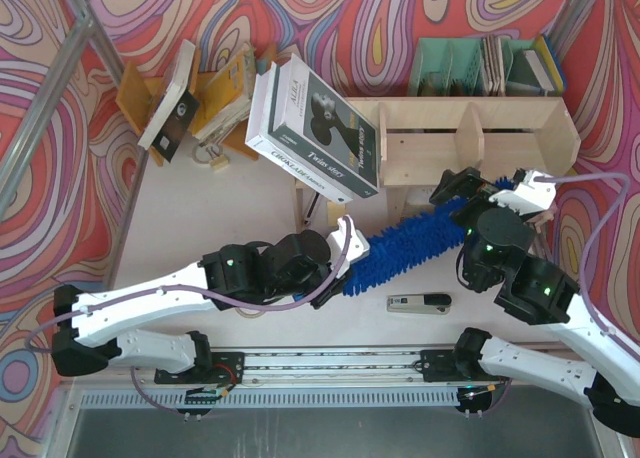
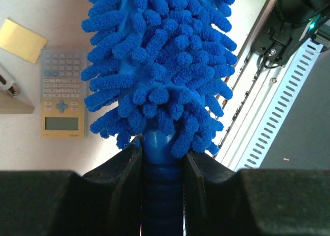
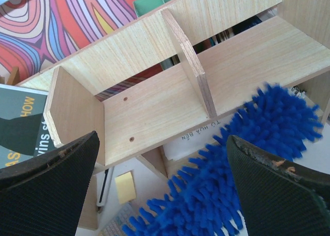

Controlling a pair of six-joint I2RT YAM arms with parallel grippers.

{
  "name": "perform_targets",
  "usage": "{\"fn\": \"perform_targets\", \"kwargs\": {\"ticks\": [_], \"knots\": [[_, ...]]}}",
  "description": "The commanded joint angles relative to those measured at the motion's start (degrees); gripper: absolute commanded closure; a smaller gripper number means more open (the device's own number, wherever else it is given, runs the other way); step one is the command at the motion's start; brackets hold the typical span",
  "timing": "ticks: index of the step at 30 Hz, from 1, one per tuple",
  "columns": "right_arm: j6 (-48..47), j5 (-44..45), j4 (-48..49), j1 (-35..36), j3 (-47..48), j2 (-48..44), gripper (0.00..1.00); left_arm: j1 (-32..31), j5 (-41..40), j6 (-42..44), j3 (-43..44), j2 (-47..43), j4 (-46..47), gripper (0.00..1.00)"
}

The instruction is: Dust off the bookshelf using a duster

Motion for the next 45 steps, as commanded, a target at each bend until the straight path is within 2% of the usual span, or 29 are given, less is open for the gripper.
{"fn": "perform_targets", "kwargs": {"ticks": [1, 18, 31, 37, 45], "knots": [[-0.71, 0.86, 2.07, -0.13, -0.96, -0.04, 0.01, 0.74, 3.51, 1.18, -1.43, 0.04, 5.91, 1.00], [-0.24, 1.33, 0.61, -0.14, -0.37, -1.92, 0.01, 2.23, 12.63, 2.88, 4.08, 9.16, 18.21, 1.00], [0.40, 2.00, -1.00, -0.16, -0.44, -3.54, 0.01, 3.55, 10.55, 0.40, 8.98, 19.26, 27.59, 1.00], [0.81, 2.46, -1.55, -0.16, -0.69, -4.74, 0.01, 4.90, 12.00, -1.30, 9.28, 22.60, 30.41, 1.00], [0.74, 2.73, -1.88, -0.13, -0.62, -5.32, 0.01, 5.41, 13.79, -2.43, 10.95, 28.50, 29.35, 1.00]]}}
